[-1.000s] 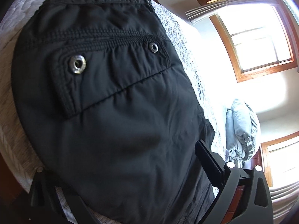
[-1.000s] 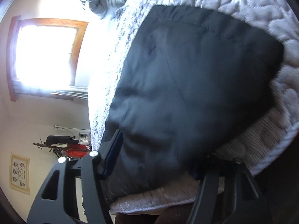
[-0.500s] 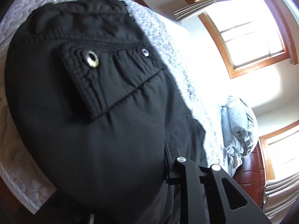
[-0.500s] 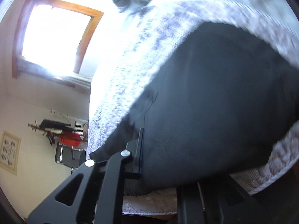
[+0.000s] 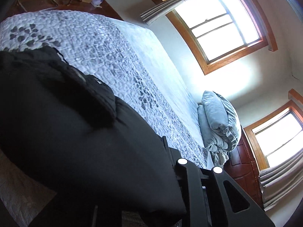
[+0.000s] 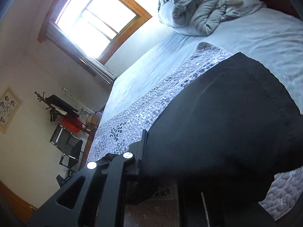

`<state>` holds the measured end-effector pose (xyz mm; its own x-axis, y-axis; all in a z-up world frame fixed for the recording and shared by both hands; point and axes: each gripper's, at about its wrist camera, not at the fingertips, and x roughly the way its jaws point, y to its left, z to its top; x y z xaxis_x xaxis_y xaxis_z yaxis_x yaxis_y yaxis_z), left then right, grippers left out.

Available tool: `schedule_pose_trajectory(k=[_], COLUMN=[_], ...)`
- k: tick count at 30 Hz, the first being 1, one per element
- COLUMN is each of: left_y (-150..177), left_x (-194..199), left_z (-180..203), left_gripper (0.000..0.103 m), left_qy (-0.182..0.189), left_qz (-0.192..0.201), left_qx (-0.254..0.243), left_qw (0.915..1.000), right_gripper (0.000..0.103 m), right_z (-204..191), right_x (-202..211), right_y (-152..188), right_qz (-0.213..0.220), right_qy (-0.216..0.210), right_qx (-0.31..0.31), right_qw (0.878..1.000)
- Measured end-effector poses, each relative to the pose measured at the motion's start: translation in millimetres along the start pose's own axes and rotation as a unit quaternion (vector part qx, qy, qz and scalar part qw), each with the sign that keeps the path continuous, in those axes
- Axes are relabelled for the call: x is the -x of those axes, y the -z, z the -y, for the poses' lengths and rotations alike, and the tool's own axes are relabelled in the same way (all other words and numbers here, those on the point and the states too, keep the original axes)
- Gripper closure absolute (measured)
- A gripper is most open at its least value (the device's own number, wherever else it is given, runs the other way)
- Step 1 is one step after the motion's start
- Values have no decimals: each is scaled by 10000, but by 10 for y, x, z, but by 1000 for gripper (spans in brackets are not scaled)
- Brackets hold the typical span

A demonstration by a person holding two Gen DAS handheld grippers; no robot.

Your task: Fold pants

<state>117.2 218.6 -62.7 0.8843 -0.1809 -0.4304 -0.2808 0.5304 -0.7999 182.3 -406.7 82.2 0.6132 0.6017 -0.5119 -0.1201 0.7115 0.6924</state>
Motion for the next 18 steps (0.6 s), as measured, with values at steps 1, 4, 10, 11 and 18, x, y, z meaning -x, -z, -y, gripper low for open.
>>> schedule_pose_trajectory(k=[1, 4, 10, 11, 18], left_y=[-20, -57, 33, 49, 366], left_x=[-58, -105, -338, -419, -583], left_z=[77, 287, 175, 79, -572], left_gripper=[84, 84, 83, 83, 70], left_qy=[38, 311, 55, -116, -731], left_qz=[10, 162, 327, 257, -193], left_qx=[-54, -261, -658, -648, -306], left_qw=[10000, 9990, 9973, 9975, 9967], right_gripper=[94, 94, 94, 94, 93], right_z=[-8, 24, 668, 860, 1871], right_x=[28, 73, -204, -315, -681], right_y=[-79, -243, -160, -89, 497], right_qz=[52, 245, 184, 45, -329], right_qy=[-50, -84, 496, 688, 1152], right_qx=[40, 186, -109, -252, -1230], right_qw=[10000, 9995, 9985, 9973, 9851])
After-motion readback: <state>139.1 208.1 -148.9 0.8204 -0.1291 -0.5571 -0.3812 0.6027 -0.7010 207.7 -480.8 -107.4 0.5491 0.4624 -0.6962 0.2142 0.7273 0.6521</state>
